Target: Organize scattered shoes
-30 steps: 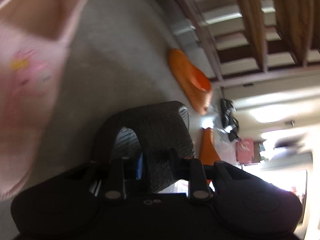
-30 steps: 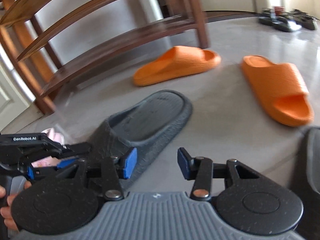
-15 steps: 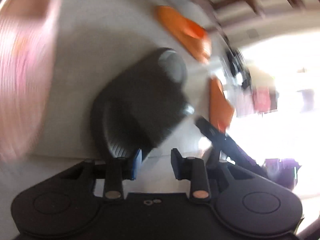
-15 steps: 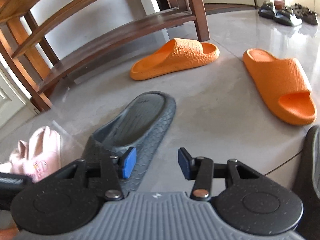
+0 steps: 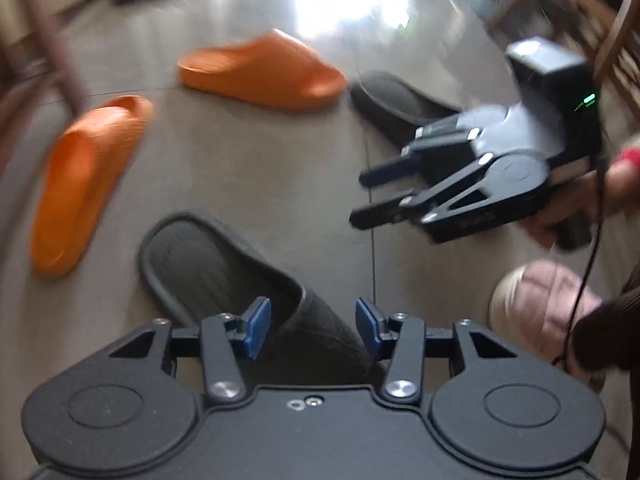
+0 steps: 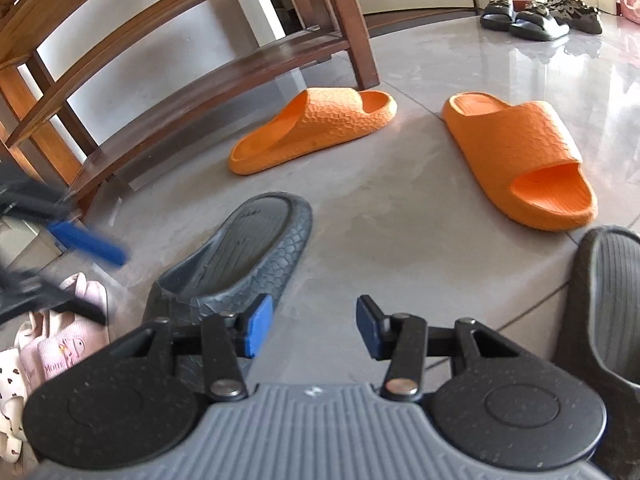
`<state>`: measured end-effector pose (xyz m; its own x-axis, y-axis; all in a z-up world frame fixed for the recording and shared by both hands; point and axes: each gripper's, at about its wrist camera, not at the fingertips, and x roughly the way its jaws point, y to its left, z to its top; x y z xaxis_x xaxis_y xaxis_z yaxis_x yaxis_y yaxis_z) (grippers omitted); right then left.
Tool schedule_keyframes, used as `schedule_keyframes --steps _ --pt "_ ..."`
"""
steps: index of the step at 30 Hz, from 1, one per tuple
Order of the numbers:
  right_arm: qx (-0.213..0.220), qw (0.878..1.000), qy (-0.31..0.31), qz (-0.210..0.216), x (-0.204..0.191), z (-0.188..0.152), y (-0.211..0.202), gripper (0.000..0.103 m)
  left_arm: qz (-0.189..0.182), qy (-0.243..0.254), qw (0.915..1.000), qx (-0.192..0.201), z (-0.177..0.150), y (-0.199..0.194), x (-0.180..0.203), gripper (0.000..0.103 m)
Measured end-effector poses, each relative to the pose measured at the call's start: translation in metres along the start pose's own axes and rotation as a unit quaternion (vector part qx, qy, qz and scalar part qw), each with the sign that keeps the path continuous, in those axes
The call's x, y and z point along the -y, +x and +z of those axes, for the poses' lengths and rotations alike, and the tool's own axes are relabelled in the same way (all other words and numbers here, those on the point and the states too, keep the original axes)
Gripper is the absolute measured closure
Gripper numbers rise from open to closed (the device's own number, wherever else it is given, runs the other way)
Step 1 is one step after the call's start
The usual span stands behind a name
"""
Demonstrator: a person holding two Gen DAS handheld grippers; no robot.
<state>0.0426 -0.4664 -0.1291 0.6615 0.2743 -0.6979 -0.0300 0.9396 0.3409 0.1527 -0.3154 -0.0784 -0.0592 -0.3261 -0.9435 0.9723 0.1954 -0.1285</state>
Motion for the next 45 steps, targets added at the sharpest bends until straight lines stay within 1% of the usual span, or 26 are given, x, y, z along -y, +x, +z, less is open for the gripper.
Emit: schedule_keyframes --steps 1,2,3,4,6,8,10,11,12,13,14,16,17,19,20,21,22,24,28,32,36,38,39,41,43,45 --pt "0.0 1.0 0.002 0.0 0.002 -0.001 -0.002 0.052 -0.016 0.02 0.9993 -0.026 0.006 0.009 0.001 0.058" --pt "0.0 1.0 0.003 0.0 0.004 -0.001 -0.002 0.052 -0.02 0.029 0.9985 -0.042 0.004 0.015 0.005 0.06" --pt "0.0 1.0 0.005 0.0 0.007 -0.001 -0.003 0.052 -0.028 0.036 0.9961 -0.075 0.006 0.027 0.005 0.061" --pt "-0.001 1.0 0.007 -0.001 0.009 -0.002 -0.003 0.052 -0.03 0.033 0.9942 -0.098 0.008 0.036 0.003 0.064" --pt "0.0 1.0 0.006 -0.001 0.013 -0.001 -0.002 0.052 -0.021 0.015 0.993 -0.115 0.008 0.046 -0.001 0.066" --pt "0.003 1.0 0.01 0.001 0.016 0.001 -0.002 0.052 -0.014 -0.011 0.9939 -0.109 0.003 0.045 -0.004 0.067" --pt "0.007 1.0 0.009 0.002 0.017 0.003 -0.001 0.052 0.02 -0.061 0.9941 -0.087 -0.01 0.038 -0.006 0.066" --pt "0.009 1.0 0.003 0.004 0.015 0.004 0.0 0.052 0.032 -0.093 0.9922 -0.077 -0.015 0.035 -0.008 0.066" --pt "0.011 1.0 -0.004 0.005 0.014 0.005 0.0 0.052 0.047 -0.137 0.9875 -0.062 -0.023 0.031 -0.012 0.066" --pt "0.014 1.0 -0.015 0.007 0.011 0.006 0.001 0.052 0.063 -0.189 0.9789 -0.044 -0.032 0.026 -0.017 0.066" --pt "0.015 0.999 -0.027 0.01 0.006 0.006 0.003 0.052 0.073 -0.218 0.9727 -0.032 -0.039 0.023 -0.018 0.066" --pt "0.016 0.998 -0.054 0.016 -0.005 0.007 0.008 0.052 0.109 -0.3 0.9477 0.005 -0.063 0.014 -0.019 0.066" --pt "0.016 0.997 -0.068 0.02 -0.012 0.008 0.01 0.052 0.123 -0.323 0.9382 0.015 -0.07 0.011 -0.016 0.066" --pt "0.015 0.995 -0.096 0.029 -0.028 0.01 0.017 0.052 0.152 -0.377 0.9127 0.038 -0.087 0.005 -0.011 0.066" --pt "0.015 0.994 -0.104 0.031 -0.036 0.011 0.021 0.052 0.158 -0.392 0.9053 0.044 -0.092 0.002 -0.01 0.066" --pt "0.016 0.993 -0.107 0.035 -0.041 0.013 0.024 0.052 0.168 -0.416 0.8919 0.054 -0.1 -0.002 -0.006 0.066" --pt "0.018 0.993 -0.109 0.039 -0.047 0.015 0.026 0.052 0.173 -0.433 0.8827 0.061 -0.105 -0.004 -0.003 0.066" --pt "0.024 0.993 -0.112 0.042 -0.055 0.019 0.029 0.052 0.179 -0.447 0.8735 0.071 -0.112 -0.007 0.0 0.065" --pt "0.033 0.993 -0.111 0.032 -0.051 0.021 0.021 0.052 0.189 -0.452 0.869 0.072 -0.112 -0.008 0.004 0.065" --pt "0.041 0.993 -0.11 0.022 -0.047 0.023 0.012 0.052 0.2 -0.474 0.8541 0.074 -0.11 -0.006 0.003 0.064" --pt "0.046 0.993 -0.104 0.004 -0.036 0.023 -0.001 0.052 0.213 -0.477 0.8494 0.078 -0.097 -0.009 0.006 0.066" --pt "0.048 0.994 -0.1 -0.01 -0.028 0.021 -0.009 0.052 0.22 -0.473 0.8485 0.087 -0.088 -0.014 0.01 0.062" --pt "0.05 0.994 -0.095 -0.019 -0.023 0.02 -0.014 0.052 0.222 -0.47 0.8495 0.093 -0.082 -0.017 0.012 0.062" --pt "0.054 0.994 -0.084 -0.037 -0.012 0.018 -0.026 0.052 0.213 -0.456 0.857 0.111 -0.069 -0.021 0.018 0.06" --pt "0.062 0.994 -0.068 -0.059 0.0 0.018 -0.038 0.052 0.198 -0.43 0.8716 0.127 -0.048 -0.021 0.029 0.058" --pt "0.073 0.992 -0.048 -0.089 0.016 0.018 -0.054 0.052 0.152 -0.405 0.8891 0.149 -0.031 -0.016 0.038 0.056"
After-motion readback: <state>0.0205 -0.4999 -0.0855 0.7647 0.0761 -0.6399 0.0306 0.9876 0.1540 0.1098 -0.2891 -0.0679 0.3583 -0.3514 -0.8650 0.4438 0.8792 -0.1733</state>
